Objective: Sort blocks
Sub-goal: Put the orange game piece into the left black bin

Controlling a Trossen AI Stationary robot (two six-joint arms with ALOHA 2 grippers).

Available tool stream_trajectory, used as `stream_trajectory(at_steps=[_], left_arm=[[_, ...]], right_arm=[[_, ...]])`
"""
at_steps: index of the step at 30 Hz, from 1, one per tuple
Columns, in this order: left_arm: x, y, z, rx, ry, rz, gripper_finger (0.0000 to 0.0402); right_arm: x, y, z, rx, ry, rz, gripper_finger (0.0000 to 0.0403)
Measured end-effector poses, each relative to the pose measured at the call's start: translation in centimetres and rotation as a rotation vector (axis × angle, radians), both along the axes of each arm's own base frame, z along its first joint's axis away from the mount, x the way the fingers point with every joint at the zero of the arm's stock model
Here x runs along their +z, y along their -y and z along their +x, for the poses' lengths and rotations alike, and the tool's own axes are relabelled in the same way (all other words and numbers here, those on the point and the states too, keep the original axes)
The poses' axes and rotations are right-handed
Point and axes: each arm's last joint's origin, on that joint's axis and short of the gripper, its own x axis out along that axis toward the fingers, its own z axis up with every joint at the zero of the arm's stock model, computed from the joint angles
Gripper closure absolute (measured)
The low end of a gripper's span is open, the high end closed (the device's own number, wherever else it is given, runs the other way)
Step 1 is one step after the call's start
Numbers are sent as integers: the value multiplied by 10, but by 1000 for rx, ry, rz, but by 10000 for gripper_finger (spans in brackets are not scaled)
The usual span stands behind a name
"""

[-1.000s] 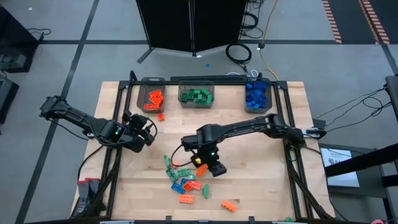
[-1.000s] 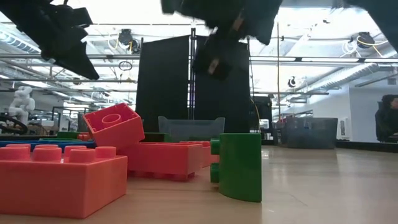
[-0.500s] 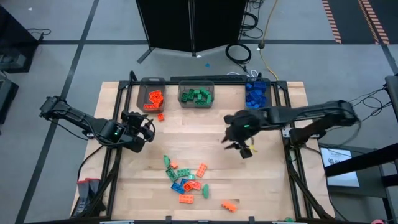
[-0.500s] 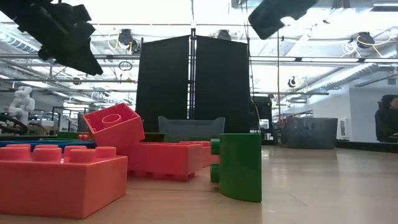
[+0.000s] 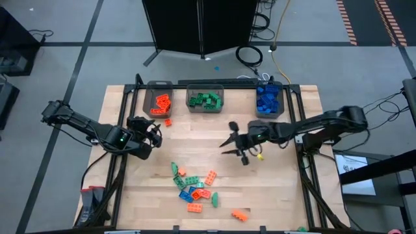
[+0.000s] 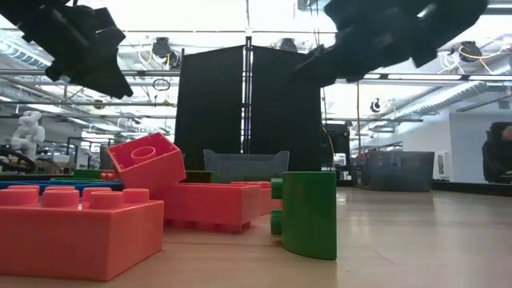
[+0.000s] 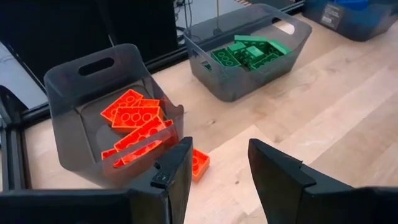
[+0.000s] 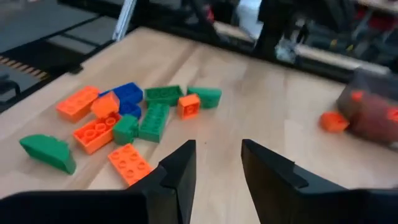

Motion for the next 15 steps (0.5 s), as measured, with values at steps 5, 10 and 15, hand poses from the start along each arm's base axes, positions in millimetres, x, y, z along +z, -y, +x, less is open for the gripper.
stream_trajectory(at_steps=[5, 10, 15], left_arm=[[-3, 1, 3, -6, -25, -7, 241], [-7, 3, 6, -8, -56, -3, 241], [-12, 4, 10, -8, -88, 8, 241]], right_arm=[[-7, -2, 22, -19, -87, 64, 280], [-8, -2, 27, 19, -84, 21, 280], [2, -3, 32, 55, -25, -59, 280]])
